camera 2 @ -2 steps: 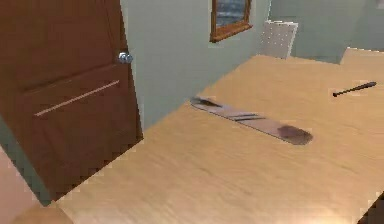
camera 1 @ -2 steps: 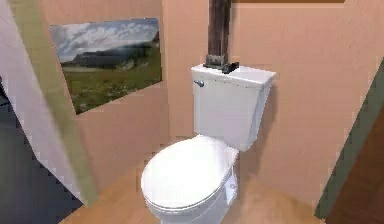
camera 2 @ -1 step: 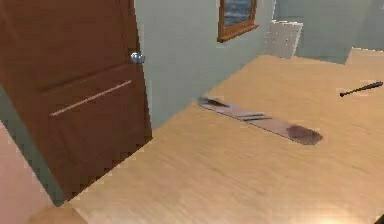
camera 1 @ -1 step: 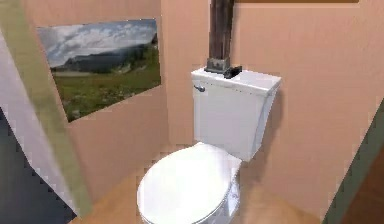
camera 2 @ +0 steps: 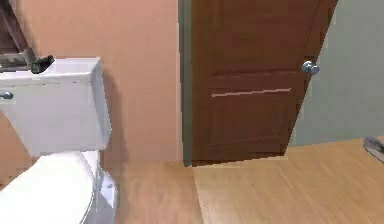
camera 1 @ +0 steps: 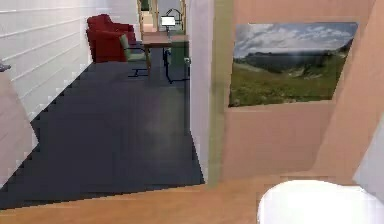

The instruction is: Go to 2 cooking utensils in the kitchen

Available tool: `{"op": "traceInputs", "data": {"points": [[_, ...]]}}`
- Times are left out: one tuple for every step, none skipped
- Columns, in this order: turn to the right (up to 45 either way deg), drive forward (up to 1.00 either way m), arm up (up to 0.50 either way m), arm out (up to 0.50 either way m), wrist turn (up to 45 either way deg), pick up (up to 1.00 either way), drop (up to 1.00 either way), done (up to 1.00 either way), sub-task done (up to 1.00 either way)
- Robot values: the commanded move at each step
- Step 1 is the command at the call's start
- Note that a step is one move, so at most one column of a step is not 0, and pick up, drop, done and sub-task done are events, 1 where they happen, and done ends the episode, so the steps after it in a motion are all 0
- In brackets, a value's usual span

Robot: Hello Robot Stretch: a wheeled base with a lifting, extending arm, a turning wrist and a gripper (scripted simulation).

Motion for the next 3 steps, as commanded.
{"op": "traceInputs", "data": {"points": [[-42.0, 0.00, 0.00, 0.00, 0.0, 0.00, 0.00, 0.00, 0.00], [0.0, 0.65, 0.00, 0.00, 0.0, 0.00, 0.00, 0.00, 0.00], [-45.0, 0.00, 0.00, 0.00, 0.0, 0.00, 0.00, 0.00, 0.00]]}}
